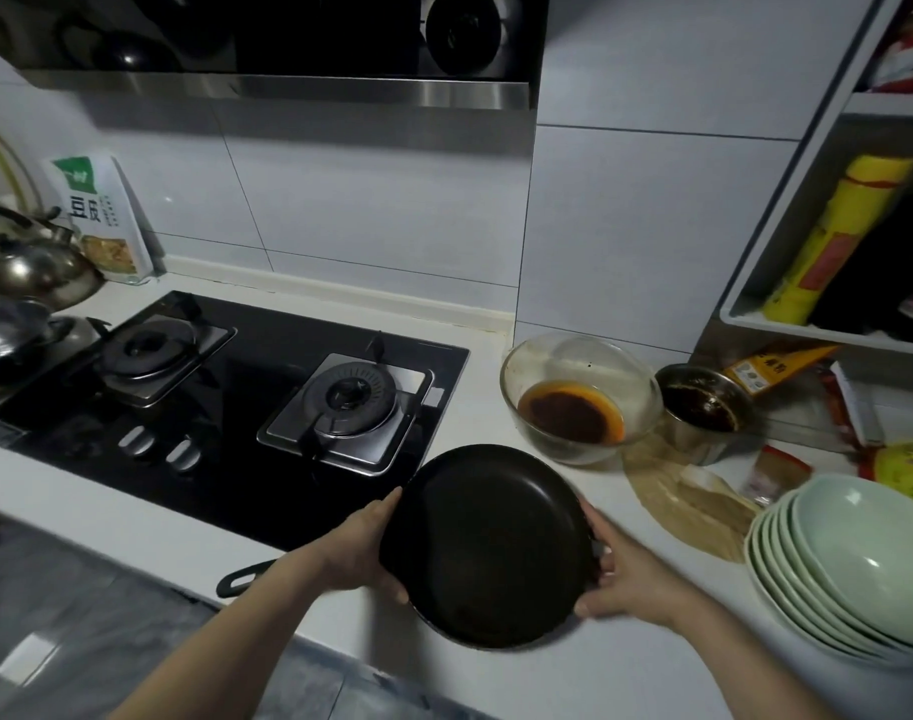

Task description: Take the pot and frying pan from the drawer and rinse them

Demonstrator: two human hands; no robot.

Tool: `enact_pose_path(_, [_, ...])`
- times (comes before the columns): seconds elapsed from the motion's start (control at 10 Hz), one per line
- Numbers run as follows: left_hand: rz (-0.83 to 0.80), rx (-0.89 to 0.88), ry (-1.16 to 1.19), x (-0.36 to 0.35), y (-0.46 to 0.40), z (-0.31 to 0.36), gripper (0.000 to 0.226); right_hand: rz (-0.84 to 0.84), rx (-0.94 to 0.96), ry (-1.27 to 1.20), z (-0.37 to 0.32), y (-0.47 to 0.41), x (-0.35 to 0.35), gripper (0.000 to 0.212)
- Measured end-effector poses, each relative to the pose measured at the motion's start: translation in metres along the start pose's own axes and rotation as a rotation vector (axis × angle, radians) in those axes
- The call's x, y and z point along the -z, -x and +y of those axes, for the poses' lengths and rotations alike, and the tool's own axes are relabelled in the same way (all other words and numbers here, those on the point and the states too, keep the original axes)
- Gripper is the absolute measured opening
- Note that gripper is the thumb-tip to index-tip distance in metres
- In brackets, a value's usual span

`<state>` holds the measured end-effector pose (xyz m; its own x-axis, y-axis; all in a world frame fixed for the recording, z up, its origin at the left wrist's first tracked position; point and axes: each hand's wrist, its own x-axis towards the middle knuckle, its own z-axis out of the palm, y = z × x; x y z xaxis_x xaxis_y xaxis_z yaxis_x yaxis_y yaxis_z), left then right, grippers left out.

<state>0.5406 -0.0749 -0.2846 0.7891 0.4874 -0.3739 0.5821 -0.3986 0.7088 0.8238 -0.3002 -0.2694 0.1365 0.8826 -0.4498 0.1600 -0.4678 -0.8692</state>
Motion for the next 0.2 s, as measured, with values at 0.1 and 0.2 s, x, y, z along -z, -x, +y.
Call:
enact_pose_path(0.1, [0.046, 0.117, -0.194, 0.004, 0.007, -0.001, 0.164, 0.025, -0.021, -0.027, 0.003, 0.004, -0.001, 0.118])
enact_pose_path(0.2, [0.117, 0.132, -0.214, 0.007, 0.024, 0.007, 0.161, 0.044, -0.051, 0.042, 0.004, 0.012, 0.0, 0.114])
